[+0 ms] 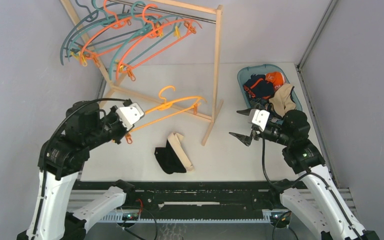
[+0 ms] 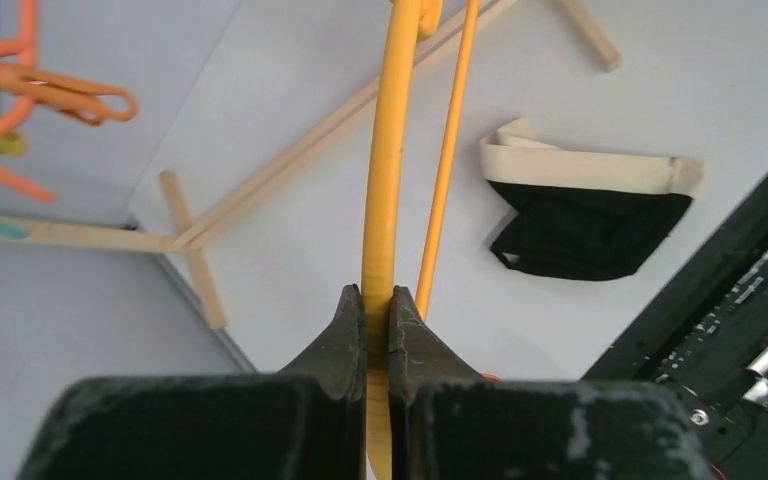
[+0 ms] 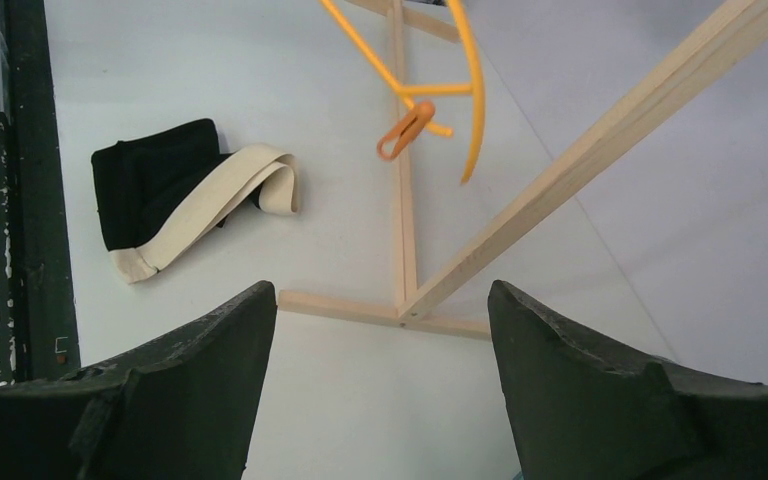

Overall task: Remove the underwear clipped to the hanger
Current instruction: Place the hanger on the clothesline.

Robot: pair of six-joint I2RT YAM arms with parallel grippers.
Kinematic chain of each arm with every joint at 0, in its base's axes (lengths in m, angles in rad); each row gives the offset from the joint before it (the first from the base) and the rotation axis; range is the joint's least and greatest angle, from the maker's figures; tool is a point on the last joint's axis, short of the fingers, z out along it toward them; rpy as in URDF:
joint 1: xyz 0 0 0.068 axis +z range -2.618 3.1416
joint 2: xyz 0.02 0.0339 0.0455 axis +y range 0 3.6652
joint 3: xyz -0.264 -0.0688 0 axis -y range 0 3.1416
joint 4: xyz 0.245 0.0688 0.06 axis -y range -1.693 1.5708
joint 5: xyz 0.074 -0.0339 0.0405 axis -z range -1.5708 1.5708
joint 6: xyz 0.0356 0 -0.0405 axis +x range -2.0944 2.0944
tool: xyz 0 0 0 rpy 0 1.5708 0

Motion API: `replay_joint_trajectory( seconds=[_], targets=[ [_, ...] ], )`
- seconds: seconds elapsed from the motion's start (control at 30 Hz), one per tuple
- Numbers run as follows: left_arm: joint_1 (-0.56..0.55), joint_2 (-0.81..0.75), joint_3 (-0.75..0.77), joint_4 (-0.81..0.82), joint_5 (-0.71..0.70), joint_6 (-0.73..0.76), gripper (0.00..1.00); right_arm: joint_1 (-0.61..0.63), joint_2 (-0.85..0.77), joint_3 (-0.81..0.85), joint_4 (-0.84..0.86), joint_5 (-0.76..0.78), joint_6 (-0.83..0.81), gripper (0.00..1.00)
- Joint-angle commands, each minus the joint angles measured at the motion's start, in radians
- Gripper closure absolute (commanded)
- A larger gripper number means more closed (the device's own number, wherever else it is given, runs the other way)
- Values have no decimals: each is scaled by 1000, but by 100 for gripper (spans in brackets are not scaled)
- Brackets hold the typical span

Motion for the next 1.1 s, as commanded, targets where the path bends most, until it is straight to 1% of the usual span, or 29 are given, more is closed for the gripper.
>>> replay_joint_trajectory(
  seconds=[0.0,0.17,0.37,0.7,0.87,1.07],
  targets=[
    [4,33,127,-7,-148,1,100,-6,0,24,22,9,0,23],
    [5,99,202,118,-200,-129,100,-8,10,25,18,12,-5,24],
    [4,215,295,264,-206,-239,100,-15,12,24,11,13,-10,23],
    [4,363,404,426,-182,-329,100,-25,19,24,4,1,-10,24],
    [2,373,396,475,-139,-357,100,-25,20,19,7,-1,-13,23],
    [1,378,392,513,-126,-363,100,-25,25,20,5,-3,-16,23]
  ],
)
